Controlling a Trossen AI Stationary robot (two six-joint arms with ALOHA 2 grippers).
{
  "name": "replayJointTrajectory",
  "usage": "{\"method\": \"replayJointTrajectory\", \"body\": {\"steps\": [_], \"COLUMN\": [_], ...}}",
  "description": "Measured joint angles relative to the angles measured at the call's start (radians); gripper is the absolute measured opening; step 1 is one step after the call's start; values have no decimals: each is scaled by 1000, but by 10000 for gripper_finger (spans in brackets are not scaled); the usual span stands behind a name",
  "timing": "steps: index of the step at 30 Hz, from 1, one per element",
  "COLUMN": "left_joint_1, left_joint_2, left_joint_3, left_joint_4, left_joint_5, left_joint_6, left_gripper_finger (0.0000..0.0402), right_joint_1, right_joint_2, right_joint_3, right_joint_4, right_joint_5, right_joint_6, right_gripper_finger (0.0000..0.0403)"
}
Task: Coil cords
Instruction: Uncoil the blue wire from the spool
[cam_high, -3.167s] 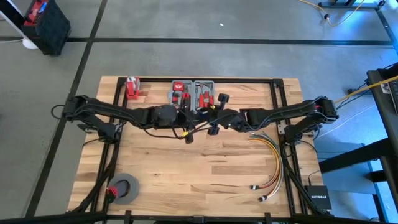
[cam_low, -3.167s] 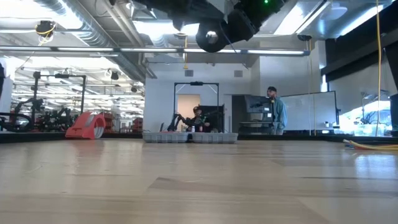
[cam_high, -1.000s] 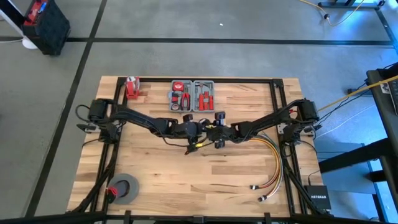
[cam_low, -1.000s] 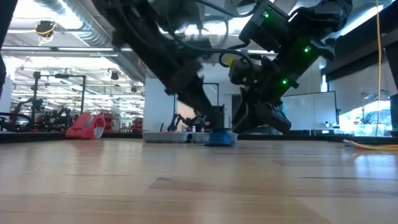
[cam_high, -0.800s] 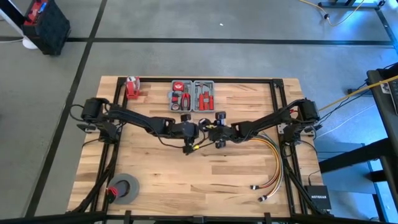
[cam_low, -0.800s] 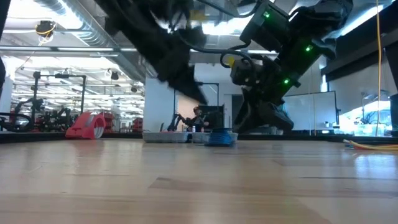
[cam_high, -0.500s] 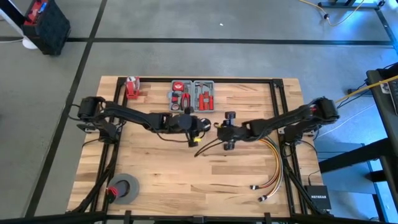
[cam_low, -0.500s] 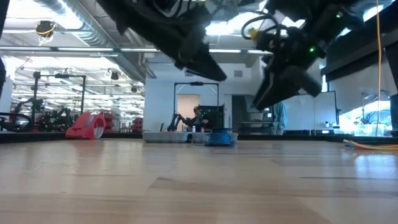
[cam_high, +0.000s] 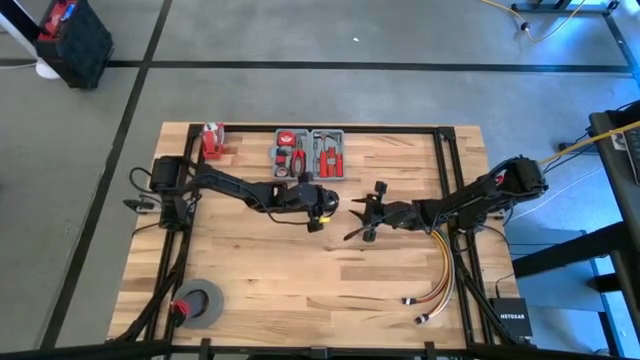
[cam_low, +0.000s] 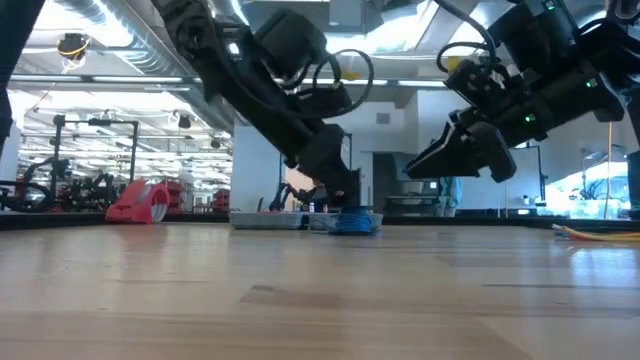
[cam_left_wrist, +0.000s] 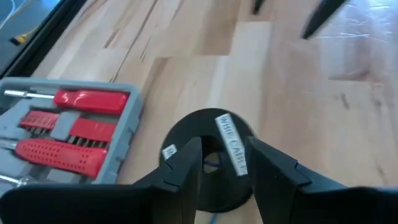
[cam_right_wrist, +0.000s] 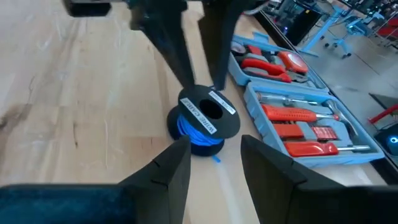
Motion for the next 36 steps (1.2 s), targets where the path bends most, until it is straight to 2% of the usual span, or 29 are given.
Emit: {"method": "replayJointTrajectory", "body": {"steps": [9, 15, 20, 23, 29, 36], "left_joint_1": [20, -18, -90, -118, -120, -117], "left_joint_2": [31, -9, -39, -13, 83, 119], "left_joint_3": [1, 0, 2, 1, 0, 0], "left_joint_4": [-6, -22, -39, -56, -1, 89], "left_joint_5": [1, 1, -4, -64, -267, -311], "left_joint_6": [-20, 55, 289, 403, 548, 614], "left_gripper_finger": [117, 117, 117, 117, 117, 117], "right_joint_1": [-10, -42, -42, -40, -40, -40], "right_joint_2": [54, 96, 111, 111, 111, 111], "right_joint_3": [0, 0, 0, 0, 1, 1], "right_joint_4": [11, 20, 24, 24, 28, 27], "right_joint_5": [6, -2, -12, -22, -22, -22], "right_joint_6": [-2, 0, 1, 2, 7, 9], "right_gripper_finger": [145, 145, 145, 145, 145, 145]}}
